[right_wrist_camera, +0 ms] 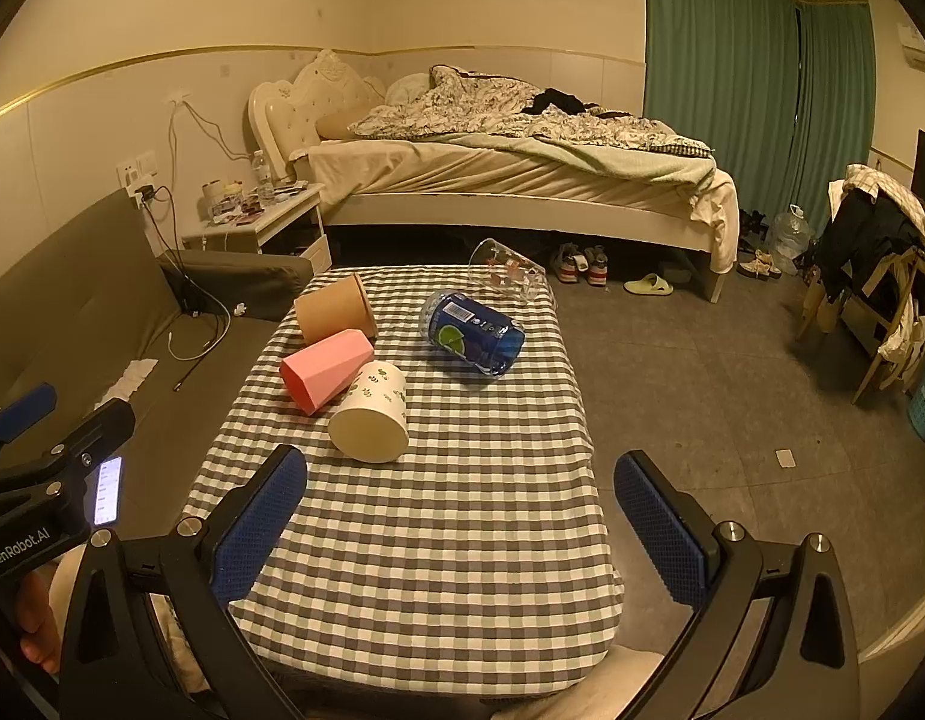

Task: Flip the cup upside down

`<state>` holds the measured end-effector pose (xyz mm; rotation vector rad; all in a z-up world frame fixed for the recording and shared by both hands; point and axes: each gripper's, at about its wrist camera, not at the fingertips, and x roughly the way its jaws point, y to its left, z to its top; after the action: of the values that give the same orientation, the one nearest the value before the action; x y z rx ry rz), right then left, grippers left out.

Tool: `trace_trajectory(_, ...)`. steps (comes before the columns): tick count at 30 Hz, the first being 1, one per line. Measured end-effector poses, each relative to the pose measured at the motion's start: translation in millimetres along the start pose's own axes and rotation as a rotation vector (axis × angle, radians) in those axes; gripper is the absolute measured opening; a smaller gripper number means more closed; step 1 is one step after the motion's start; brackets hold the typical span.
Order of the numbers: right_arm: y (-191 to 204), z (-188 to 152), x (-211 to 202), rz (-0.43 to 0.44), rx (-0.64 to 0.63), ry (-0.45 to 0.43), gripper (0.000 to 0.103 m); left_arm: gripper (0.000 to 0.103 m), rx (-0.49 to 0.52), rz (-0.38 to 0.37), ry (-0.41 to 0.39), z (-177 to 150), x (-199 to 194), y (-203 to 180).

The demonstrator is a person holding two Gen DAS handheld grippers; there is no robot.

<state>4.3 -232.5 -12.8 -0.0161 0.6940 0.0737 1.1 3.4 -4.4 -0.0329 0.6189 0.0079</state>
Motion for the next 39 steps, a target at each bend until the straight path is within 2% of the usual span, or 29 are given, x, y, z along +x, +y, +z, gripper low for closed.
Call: trace_trajectory(39, 4.2, -4.1, 2.7, 0.004, 0.001, 0.000, 0.103, 0.103, 0.000, -0.002, -0.001, -1.5, -1.0, -3.1)
